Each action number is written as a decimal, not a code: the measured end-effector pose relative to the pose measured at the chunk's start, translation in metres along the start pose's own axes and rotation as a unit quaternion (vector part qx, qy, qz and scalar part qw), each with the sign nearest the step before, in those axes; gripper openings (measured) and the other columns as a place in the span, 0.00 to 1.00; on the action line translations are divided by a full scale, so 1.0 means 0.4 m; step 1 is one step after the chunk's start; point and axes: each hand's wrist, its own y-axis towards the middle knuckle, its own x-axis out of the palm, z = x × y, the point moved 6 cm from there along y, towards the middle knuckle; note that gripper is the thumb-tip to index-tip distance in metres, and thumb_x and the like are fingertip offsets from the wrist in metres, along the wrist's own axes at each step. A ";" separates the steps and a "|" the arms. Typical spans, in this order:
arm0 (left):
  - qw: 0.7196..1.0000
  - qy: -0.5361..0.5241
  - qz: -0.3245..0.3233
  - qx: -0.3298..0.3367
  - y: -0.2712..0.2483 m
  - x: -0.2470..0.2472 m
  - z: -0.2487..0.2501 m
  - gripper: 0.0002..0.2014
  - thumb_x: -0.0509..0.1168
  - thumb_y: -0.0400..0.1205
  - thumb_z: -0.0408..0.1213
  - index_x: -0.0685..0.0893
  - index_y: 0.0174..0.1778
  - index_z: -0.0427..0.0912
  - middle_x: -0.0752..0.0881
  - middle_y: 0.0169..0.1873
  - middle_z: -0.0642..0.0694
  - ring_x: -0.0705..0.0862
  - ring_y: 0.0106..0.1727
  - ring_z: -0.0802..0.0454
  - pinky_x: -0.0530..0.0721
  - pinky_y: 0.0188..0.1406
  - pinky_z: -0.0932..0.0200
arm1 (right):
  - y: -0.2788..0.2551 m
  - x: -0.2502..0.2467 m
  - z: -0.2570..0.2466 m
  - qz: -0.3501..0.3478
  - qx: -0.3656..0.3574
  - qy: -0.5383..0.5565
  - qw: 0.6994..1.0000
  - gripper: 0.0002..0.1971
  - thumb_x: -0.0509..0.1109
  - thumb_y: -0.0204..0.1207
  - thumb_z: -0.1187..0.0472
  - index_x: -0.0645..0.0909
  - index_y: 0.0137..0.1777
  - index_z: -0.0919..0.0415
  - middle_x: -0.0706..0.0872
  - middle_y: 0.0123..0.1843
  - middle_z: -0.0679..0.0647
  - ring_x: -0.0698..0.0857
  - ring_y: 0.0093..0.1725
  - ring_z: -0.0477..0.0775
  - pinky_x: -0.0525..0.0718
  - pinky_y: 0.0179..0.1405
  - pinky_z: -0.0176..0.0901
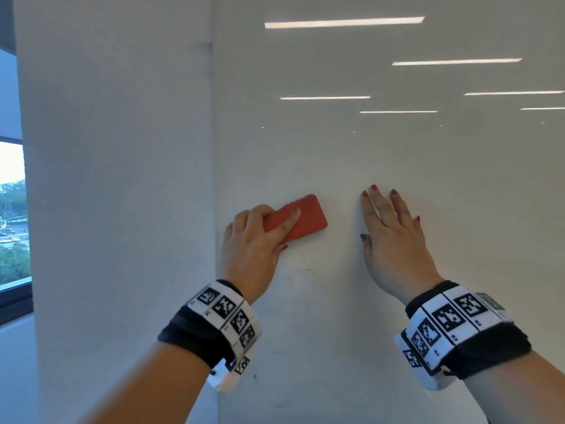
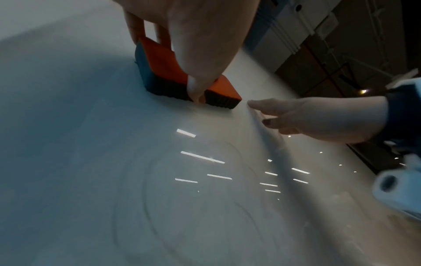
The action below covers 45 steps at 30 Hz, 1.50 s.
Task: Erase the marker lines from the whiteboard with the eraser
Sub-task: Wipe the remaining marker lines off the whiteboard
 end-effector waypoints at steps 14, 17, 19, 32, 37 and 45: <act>0.999 -0.010 0.032 -0.024 0.086 -0.046 -0.094 0.29 0.69 0.77 0.43 0.70 0.76 0.58 0.75 0.63 0.39 0.72 0.59 0.37 0.77 0.56 0.40 | -0.006 0.008 -0.001 -0.007 0.012 -0.018 1.000 0.33 0.54 0.85 0.58 0.42 0.85 0.54 0.39 0.86 0.47 0.39 0.84 0.57 0.54 0.78 0.67; 0.999 -0.020 0.030 -0.014 0.004 -0.015 -0.078 0.30 0.71 0.76 0.43 0.72 0.75 0.58 0.75 0.62 0.40 0.72 0.58 0.40 0.78 0.55 0.42 | -0.013 0.015 -0.003 -0.005 0.019 -0.017 1.000 0.33 0.53 0.85 0.58 0.42 0.85 0.54 0.38 0.85 0.46 0.39 0.83 0.56 0.55 0.79 0.66; 0.999 -0.034 0.025 -0.014 -0.040 0.001 -0.071 0.30 0.72 0.75 0.42 0.73 0.74 0.58 0.76 0.61 0.41 0.72 0.57 0.41 0.79 0.54 0.43 | -0.022 0.024 -0.005 -0.006 0.023 -0.016 1.000 0.33 0.53 0.85 0.57 0.41 0.85 0.53 0.37 0.85 0.46 0.38 0.83 0.56 0.55 0.80 0.65; 1.000 -0.026 0.011 0.000 0.004 -0.004 -0.040 0.29 0.71 0.76 0.46 0.72 0.74 0.59 0.76 0.62 0.42 0.74 0.58 0.39 0.77 0.57 0.41 | -0.109 0.084 -0.022 -0.018 0.019 0.004 1.000 0.33 0.57 0.83 0.59 0.47 0.85 0.53 0.44 0.86 0.49 0.42 0.84 0.60 0.62 0.76 0.69; 1.000 -0.026 0.010 -0.004 -0.025 0.014 -0.010 0.30 0.71 0.75 0.46 0.72 0.74 0.60 0.76 0.62 0.43 0.73 0.58 0.41 0.78 0.56 0.43 | -0.135 0.094 -0.013 -0.018 0.011 0.016 1.000 0.33 0.59 0.81 0.61 0.52 0.85 0.54 0.49 0.86 0.50 0.47 0.83 0.62 0.65 0.74 0.71; 0.998 -0.033 -0.040 0.017 -0.210 0.086 0.051 0.31 0.76 0.71 0.42 0.77 0.71 0.60 0.78 0.58 0.44 0.74 0.55 0.42 0.79 0.53 0.42 | -0.153 0.096 0.008 -0.049 -0.011 0.023 0.998 0.31 0.55 0.84 0.57 0.50 0.85 0.50 0.44 0.85 0.46 0.43 0.83 0.58 0.60 0.76 0.68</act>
